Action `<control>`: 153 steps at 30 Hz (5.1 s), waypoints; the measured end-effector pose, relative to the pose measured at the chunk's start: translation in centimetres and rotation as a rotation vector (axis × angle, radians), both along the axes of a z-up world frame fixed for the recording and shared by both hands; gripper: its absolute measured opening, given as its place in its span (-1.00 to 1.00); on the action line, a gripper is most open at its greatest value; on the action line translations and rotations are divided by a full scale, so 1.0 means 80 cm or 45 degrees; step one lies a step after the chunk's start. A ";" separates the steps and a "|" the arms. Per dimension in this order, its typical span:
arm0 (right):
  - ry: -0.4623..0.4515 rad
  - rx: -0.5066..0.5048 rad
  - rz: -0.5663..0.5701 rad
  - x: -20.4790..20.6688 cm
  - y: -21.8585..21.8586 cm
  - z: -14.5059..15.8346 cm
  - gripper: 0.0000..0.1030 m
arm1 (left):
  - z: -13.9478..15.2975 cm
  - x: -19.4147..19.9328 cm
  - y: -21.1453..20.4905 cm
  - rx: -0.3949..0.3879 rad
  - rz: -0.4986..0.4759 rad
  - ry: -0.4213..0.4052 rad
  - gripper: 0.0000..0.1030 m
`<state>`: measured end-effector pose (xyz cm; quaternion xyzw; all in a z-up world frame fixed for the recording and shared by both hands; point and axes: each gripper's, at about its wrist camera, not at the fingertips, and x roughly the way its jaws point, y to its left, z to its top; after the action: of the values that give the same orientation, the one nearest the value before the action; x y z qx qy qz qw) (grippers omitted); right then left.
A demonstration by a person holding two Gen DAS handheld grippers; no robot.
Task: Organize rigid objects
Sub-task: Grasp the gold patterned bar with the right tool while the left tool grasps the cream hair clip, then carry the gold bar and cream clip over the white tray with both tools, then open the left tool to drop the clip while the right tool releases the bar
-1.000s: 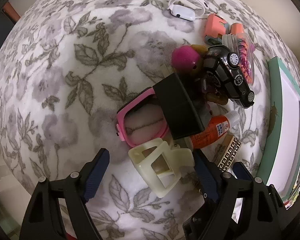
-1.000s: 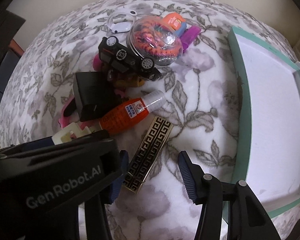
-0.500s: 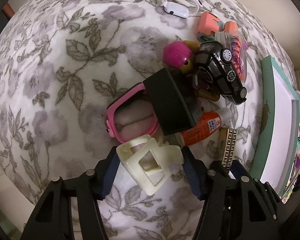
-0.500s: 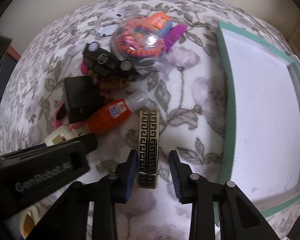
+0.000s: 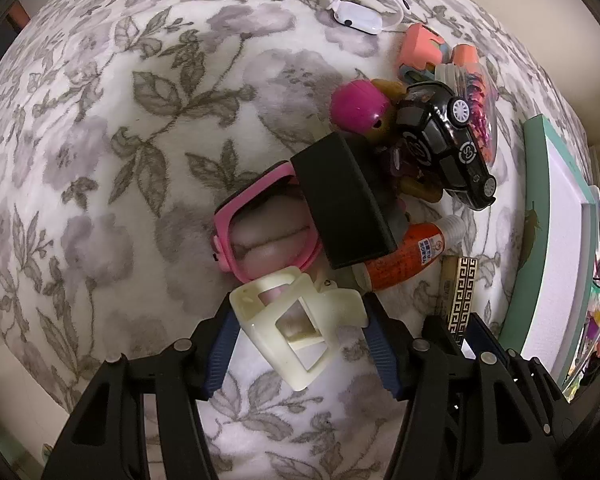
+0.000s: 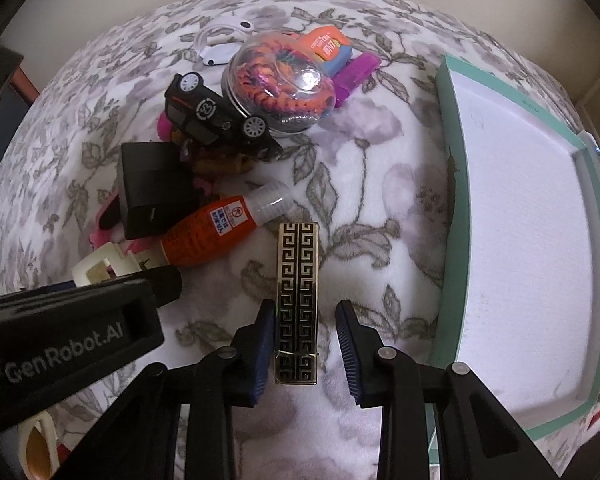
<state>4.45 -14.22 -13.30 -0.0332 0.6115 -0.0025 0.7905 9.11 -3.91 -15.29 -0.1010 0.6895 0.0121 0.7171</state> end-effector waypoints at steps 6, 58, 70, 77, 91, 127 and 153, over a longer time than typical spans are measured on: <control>-0.003 0.002 0.017 0.000 -0.010 0.000 -0.34 | 0.003 -0.002 0.005 0.009 0.009 -0.005 0.20; -0.333 0.310 -0.343 0.003 -0.122 0.113 -0.57 | 0.176 -0.018 -0.032 -0.064 -0.063 -0.336 0.12; -0.370 0.225 -0.622 0.007 -0.238 0.111 -0.57 | 0.187 0.017 -0.151 -0.053 -0.269 -0.327 0.12; -0.367 0.168 -0.747 0.005 -0.296 0.100 -0.57 | 0.165 0.034 -0.202 -0.081 -0.328 -0.292 0.12; -0.352 0.086 -0.834 0.011 -0.340 0.077 -0.57 | 0.118 0.053 -0.269 -0.099 -0.456 -0.287 0.13; -0.278 -0.066 -0.764 0.016 -0.330 0.062 -0.55 | 0.128 0.054 -0.222 -0.144 -0.400 -0.364 0.32; -0.448 -0.102 -0.600 -0.011 -0.267 0.109 0.74 | 0.187 0.002 -0.088 -0.024 -0.105 -0.631 0.90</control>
<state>3.56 -35.54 -4.58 0.0793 0.4555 -0.2159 0.8600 9.28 -10.95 -0.36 -0.0794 0.4961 -0.0486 0.8633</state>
